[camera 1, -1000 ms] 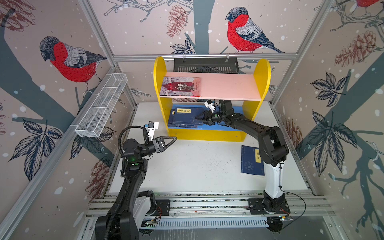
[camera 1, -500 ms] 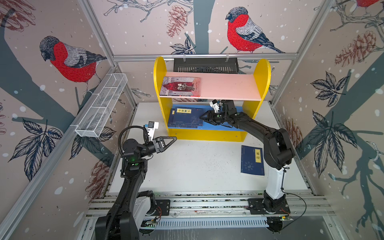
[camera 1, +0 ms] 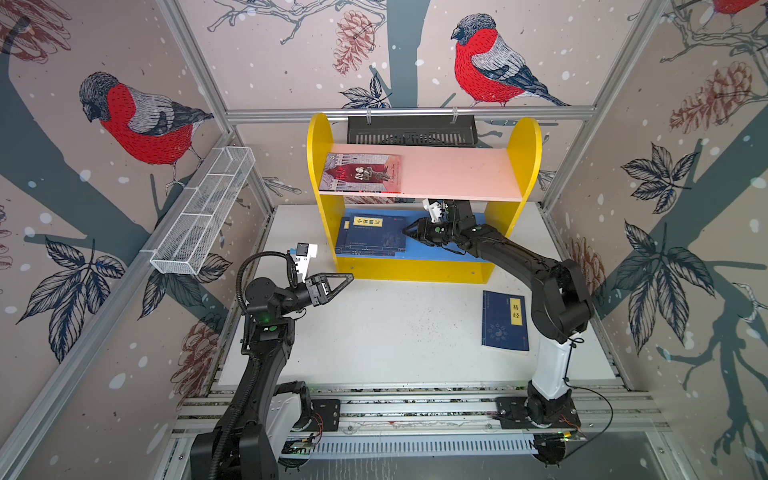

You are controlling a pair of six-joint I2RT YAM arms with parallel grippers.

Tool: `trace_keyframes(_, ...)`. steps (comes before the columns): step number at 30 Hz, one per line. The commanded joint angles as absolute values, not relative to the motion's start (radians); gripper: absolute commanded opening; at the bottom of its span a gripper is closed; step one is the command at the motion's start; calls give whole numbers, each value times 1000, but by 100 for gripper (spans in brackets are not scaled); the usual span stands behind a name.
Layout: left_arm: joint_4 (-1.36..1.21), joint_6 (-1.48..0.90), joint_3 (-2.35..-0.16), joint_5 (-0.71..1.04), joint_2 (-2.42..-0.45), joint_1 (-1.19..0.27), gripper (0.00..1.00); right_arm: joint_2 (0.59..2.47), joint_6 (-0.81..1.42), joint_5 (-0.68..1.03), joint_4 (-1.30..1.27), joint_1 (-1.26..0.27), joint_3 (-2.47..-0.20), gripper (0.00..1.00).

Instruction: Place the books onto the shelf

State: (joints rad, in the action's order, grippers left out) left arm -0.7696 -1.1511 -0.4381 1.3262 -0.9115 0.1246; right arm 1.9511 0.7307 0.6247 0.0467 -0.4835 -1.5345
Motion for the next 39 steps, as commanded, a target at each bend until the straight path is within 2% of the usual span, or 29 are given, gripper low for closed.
trace_keyframes(1,-789,-1151,-445,1335,-908,124,74,1959,719,615,24,-488,-1547,39)
trace_keyframes(13,-778,-1142,-443,1335,-902,124,74,1976,719,612,38,-499,-1571,27)
trace_keyframes(39,-769,-1137,-444,1336,-894,125,74,2006,719,614,49,-520,-1605,27)
